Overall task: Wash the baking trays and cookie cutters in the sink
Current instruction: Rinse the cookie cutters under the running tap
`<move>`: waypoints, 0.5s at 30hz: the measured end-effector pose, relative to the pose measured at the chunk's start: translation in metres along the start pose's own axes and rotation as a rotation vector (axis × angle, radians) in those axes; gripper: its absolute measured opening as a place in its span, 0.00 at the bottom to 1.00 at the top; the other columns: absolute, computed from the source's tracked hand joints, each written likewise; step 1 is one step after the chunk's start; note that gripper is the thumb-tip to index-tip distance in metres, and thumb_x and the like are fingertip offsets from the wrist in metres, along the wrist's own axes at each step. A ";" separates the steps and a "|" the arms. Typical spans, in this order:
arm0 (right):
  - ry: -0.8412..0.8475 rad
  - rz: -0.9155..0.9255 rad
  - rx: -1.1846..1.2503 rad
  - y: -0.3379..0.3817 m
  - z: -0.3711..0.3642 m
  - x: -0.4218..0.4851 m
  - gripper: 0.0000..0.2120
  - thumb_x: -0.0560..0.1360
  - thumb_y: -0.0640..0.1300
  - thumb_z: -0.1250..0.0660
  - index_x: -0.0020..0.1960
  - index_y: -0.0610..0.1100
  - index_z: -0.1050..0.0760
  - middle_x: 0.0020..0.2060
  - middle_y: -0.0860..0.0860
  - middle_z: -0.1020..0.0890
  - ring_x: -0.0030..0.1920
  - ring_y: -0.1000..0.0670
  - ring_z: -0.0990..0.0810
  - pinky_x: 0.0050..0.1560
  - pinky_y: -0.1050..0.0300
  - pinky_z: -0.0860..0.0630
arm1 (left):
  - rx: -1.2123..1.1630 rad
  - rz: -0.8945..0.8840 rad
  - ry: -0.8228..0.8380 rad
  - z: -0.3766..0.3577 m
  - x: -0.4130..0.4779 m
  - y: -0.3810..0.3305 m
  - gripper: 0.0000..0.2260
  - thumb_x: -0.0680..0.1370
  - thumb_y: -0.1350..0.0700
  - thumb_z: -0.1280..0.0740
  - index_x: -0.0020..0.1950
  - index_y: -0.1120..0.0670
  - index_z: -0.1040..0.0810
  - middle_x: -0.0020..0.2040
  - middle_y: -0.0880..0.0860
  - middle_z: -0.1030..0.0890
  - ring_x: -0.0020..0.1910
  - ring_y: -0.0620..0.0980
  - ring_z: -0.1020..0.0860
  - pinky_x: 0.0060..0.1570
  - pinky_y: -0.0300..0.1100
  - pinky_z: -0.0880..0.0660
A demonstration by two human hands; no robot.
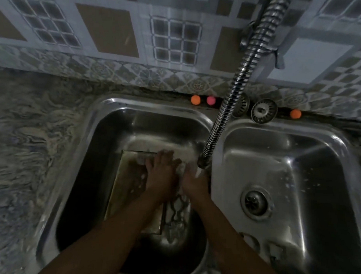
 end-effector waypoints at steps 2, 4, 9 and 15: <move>-0.047 0.126 -0.020 0.024 0.014 -0.013 0.05 0.81 0.43 0.40 0.45 0.49 0.31 0.41 0.53 0.26 0.44 0.55 0.26 0.51 0.67 0.28 | -0.415 -0.037 -0.070 0.015 0.000 -0.007 0.19 0.73 0.53 0.34 0.65 0.46 0.26 0.60 0.51 0.21 0.59 0.50 0.21 0.59 0.51 0.25; -0.133 0.201 0.001 0.038 0.030 -0.024 0.11 0.79 0.41 0.37 0.38 0.47 0.29 0.34 0.54 0.24 0.37 0.54 0.23 0.39 0.67 0.26 | -0.673 -0.066 -0.152 0.032 -0.010 -0.023 0.19 0.73 0.61 0.33 0.64 0.50 0.23 0.55 0.50 0.18 0.49 0.38 0.20 0.51 0.39 0.22; -0.089 -0.025 0.391 0.034 0.066 -0.039 0.10 0.75 0.48 0.34 0.43 0.46 0.15 0.39 0.45 0.14 0.40 0.46 0.16 0.42 0.51 0.22 | -0.831 -0.014 -0.291 0.089 -0.043 -0.080 0.10 0.77 0.61 0.34 0.57 0.56 0.20 0.43 0.49 0.20 0.36 0.40 0.23 0.38 0.29 0.30; -0.220 0.010 0.637 0.023 0.110 -0.066 0.06 0.77 0.34 0.37 0.48 0.38 0.21 0.32 0.44 0.20 0.25 0.54 0.24 0.22 0.66 0.30 | -1.318 -0.010 0.029 0.103 -0.056 -0.140 0.09 0.75 0.67 0.29 0.55 0.63 0.18 0.43 0.56 0.16 0.34 0.40 0.20 0.37 0.31 0.24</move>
Point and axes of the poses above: each hand's wrist, its own x-axis towards the middle knuckle, its own z-axis out of the back of the hand, y = z × x, the point moved 3 cm from there along x, towards the middle knuckle
